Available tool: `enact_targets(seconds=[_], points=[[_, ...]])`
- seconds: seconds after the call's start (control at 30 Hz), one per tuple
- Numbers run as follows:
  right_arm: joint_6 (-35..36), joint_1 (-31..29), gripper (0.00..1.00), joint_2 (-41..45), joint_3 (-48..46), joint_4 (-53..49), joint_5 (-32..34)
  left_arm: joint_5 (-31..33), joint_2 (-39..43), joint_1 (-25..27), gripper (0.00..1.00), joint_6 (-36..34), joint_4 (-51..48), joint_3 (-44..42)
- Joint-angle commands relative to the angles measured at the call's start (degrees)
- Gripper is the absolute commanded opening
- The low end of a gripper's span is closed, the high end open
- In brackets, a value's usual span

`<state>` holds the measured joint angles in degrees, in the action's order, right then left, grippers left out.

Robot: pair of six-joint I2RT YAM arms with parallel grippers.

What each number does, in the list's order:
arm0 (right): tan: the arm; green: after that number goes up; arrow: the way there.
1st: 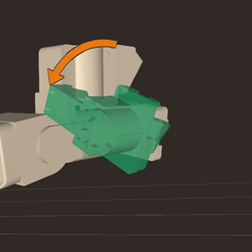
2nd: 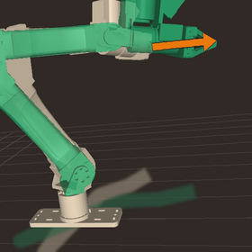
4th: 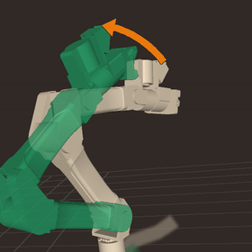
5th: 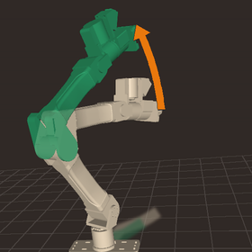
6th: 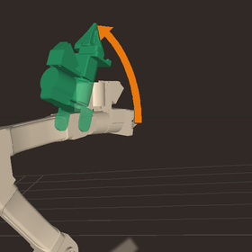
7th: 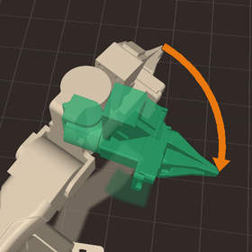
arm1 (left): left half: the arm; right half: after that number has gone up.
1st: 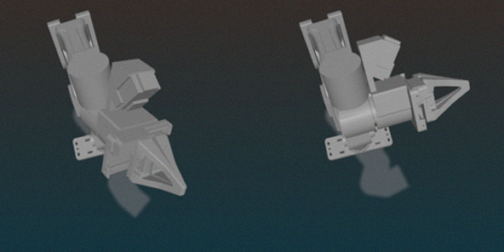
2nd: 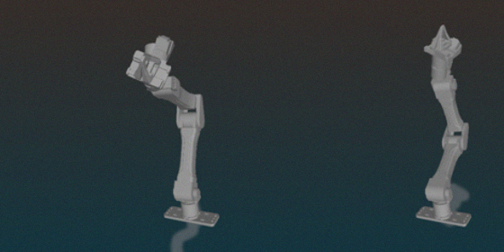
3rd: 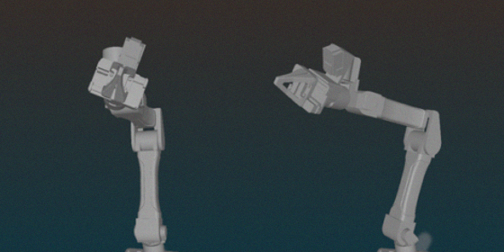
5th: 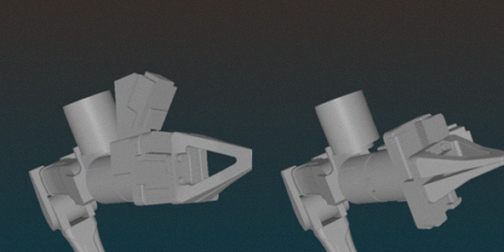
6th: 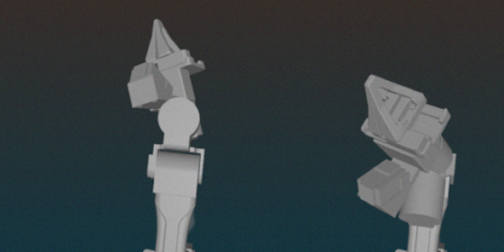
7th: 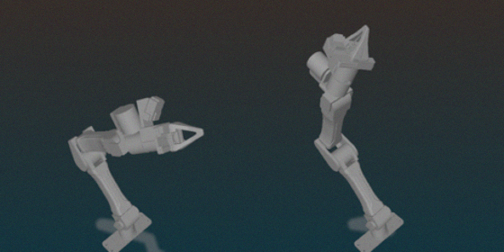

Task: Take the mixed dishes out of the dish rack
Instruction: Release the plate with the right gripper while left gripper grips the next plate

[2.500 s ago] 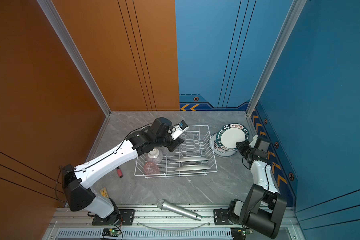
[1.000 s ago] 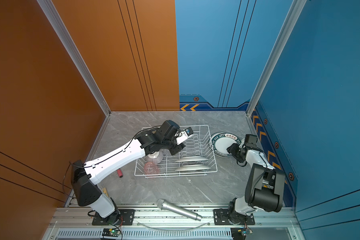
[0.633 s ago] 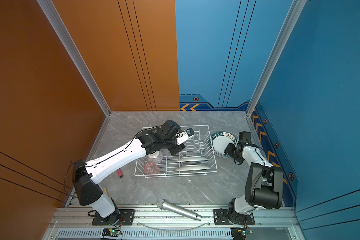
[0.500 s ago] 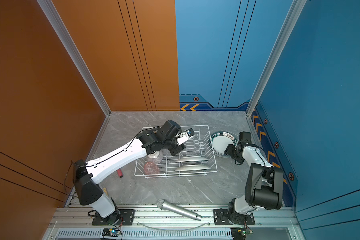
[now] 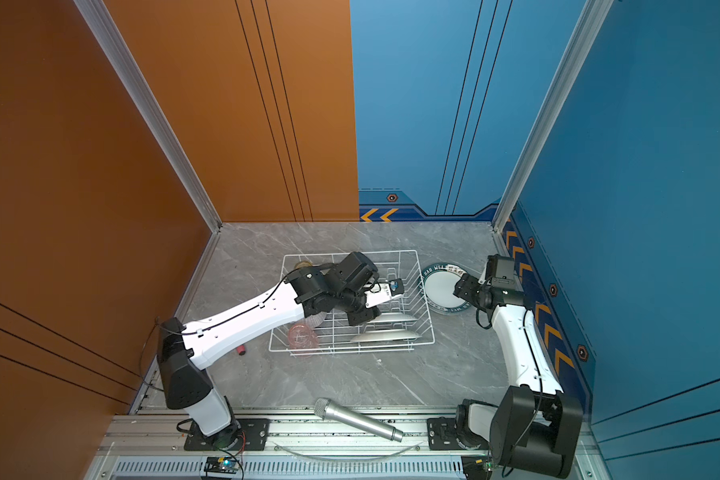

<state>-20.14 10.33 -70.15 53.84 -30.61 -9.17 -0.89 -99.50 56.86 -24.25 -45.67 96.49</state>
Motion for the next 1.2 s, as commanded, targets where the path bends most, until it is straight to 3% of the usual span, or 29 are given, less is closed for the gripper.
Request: enact_targets(seconds=[0.0, 0.27, 0.5, 0.97, 1.17], points=[[-0.12, -0.85, 0.79, 0.66, 0.74, -2.04, -0.62, -1.93, -1.85, 1.70, 0.44, -2.36, -4.51, 2.61], [-0.34, -1.19, 0.79, 0.95, 0.67, -1.38, -1.66, 3.55, -7.49, 3.26, 0.44, -2.86, -8.25, 6.99], [-0.37, -1.35, 0.78, 2.00, 0.56, -1.12, -1.89, 12.15, -11.70, 3.57, 0.41, -3.08, -8.26, 10.57], [-0.51, -1.38, 0.78, 2.57, 0.30, -0.51, -2.48, 19.12, -15.18, 3.67, 0.11, -3.27, -8.14, 13.88], [-0.69, -1.80, 0.78, 3.60, -0.56, 0.36, -2.43, 25.52, -15.96, 3.47, 0.00, -1.46, -7.17, 15.08]])
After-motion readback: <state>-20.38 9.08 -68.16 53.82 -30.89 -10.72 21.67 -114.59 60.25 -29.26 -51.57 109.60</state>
